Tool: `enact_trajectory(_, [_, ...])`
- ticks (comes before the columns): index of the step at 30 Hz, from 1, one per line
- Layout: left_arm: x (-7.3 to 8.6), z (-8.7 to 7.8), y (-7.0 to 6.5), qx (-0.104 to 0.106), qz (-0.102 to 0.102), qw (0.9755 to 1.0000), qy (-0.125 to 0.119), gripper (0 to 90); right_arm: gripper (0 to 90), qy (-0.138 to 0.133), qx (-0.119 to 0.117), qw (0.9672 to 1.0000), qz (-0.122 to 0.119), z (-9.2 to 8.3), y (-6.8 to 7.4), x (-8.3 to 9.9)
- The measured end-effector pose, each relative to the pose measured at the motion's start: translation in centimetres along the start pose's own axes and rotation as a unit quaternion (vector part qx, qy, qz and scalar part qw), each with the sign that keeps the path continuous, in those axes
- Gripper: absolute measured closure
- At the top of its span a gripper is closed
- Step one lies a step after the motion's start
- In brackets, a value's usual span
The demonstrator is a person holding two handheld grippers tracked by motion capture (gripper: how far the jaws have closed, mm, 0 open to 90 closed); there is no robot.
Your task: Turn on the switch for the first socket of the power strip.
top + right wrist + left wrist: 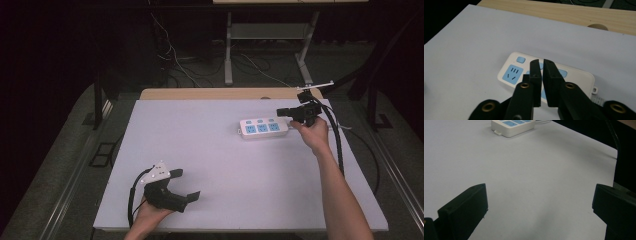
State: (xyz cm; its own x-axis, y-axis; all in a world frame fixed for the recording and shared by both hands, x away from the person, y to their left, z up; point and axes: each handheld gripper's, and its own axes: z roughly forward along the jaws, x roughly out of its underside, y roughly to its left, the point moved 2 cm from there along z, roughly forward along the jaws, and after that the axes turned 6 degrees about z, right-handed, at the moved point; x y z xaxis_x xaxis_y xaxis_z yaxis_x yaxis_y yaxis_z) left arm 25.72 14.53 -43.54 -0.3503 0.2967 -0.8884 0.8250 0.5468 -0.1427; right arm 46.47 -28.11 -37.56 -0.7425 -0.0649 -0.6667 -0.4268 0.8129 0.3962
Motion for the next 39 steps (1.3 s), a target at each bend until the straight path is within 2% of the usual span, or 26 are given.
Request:
enact_trajectory(4, [0.0, 0.0, 0.0, 0.0, -0.001, 1.0, -0.002, 0.0, 73.5, -0.004, 0.012, 0.9999, -0.001, -1.1, 0.5, 0.2])
enact_trajectory(9, [0.0, 0.0, 0.0, -0.001, -0.002, 1.0, -0.002, 0.0, 59.2, -0.008, 0.009, 0.9999, 0.002, -2.0, 1.0, 1.2])
enact_trajectory(12, [0.0, 0.0, 0.0, -0.001, -0.001, 1.0, -0.002, 0.0, 51.1, -0.011, 0.016, 0.9998, -0.001, -2.6, 1.3, 2.0])
enact_trajectory(20, [0.0, 0.1, 0.0, -0.002, 0.0, 1.0, 0.0, 0.0, 31.2, -0.021, 0.002, 0.9997, 0.013, -4.0, 1.7, 4.1])
enact_trajectory(22, [0.0, 0.1, 0.0, -0.003, -0.001, 1.0, 0.0, 0.0, 16.8, -0.017, -0.008, 0.9998, 0.008, -4.2, 2.0, 4.5])
enact_trajectory(23, [0.0, 0.1, 0.0, -0.003, 0.0, 1.0, 0.0, 0.0, 12.7, -0.014, -0.011, 0.9998, 0.005, -4.4, 2.2, 4.8])
enact_trajectory(25, [0.0, 0.1, 0.0, -0.003, -0.001, 1.0, 0.0, 0.0, 11.0, -0.009, -0.019, 0.9998, -0.001, -4.6, 2.6, 5.3])
enact_trajectory(26, [0.0, 0.1, 0.1, -0.003, -0.001, 1.0, 0.0, 0.0, 8.9, -0.006, -0.015, 0.9999, 0.0, -4.7, 2.8, 5.6])
enact_trajectory(27, [0.0, 0.1, 0.1, -0.004, -0.001, 1.0, 0.0, 0.0, 0.7, -0.003, -0.018, 0.9998, -0.001, -4.8, 3.0, 5.9])
enact_trajectory(34, [0.0, -0.1, 0.1, -0.007, -0.004, 1.0, -0.002, 0.0, 0.2, -0.01, -0.058, 0.9982, -0.015, -5.7, 4.2, 7.8])
enact_trajectory(39, [0.0, -0.1, 0.2, -0.008, -0.004, 1.0, -0.003, 0.0, 0.2, -0.006, -0.072, 0.9971, -0.026, -6.1, 5.1, 8.7])
